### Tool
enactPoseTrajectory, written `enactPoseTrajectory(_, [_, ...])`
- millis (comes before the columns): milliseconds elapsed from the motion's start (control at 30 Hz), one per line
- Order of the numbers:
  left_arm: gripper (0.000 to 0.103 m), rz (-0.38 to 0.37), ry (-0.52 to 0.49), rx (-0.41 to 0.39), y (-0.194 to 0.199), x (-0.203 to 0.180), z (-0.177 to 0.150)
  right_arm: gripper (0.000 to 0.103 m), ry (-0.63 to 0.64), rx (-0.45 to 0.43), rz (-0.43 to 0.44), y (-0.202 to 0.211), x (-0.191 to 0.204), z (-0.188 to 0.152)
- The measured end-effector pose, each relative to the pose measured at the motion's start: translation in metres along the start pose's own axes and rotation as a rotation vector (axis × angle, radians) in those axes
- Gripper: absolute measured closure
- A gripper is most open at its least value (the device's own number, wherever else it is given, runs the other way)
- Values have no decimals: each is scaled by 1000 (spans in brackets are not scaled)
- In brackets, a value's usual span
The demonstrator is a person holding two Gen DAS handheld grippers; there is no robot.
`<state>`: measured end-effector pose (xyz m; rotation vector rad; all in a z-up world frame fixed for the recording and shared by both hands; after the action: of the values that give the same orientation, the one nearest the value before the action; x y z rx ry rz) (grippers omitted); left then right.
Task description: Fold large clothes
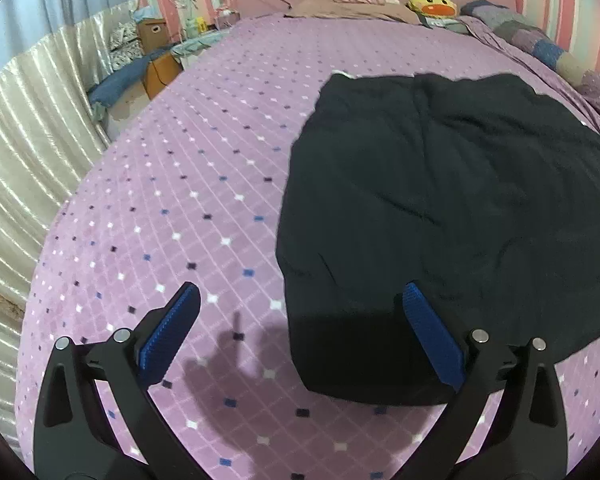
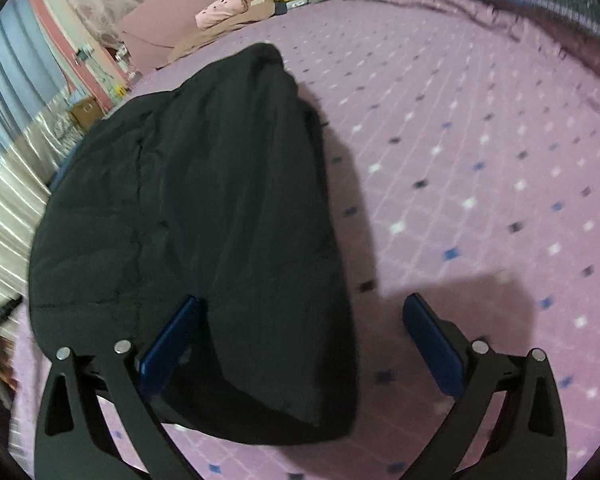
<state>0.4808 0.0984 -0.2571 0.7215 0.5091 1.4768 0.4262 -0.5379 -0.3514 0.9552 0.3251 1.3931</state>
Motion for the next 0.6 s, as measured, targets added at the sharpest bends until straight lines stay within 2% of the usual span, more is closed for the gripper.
enactPoseTrajectory(100, [3,-12,-23,29,-10,-5,-6,4,26,55,76,-4,17,-11])
enactPoseTrajectory(233, [3,-21,-19,27,-13,-6,-9,12,20,91,115,-2,22,-16])
enactPoseTrajectory(367, [3,-35,11,20,-15,-2,-9,18,26,131,123,-10,28,-16])
enactPoseTrajectory(567, [3,-42,26,15,-13,6,-10,39,113,133,77,-7,46,-19])
enactPoseTrajectory(600, [3,-42,29,14,-13,8,-10,46,139,122,60,-6,52,-18])
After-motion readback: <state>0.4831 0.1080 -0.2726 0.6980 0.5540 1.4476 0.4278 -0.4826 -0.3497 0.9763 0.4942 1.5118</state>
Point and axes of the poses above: each gripper's, at about its wrist camera, not at the fingertips, and y roughly against the way its jaws point, x to its left, z to its top, the point moved 6 cm from there along -y, roughly the way its jaws point, and after that the axes turned 10 degrees about -x, right-handed, at the moved point
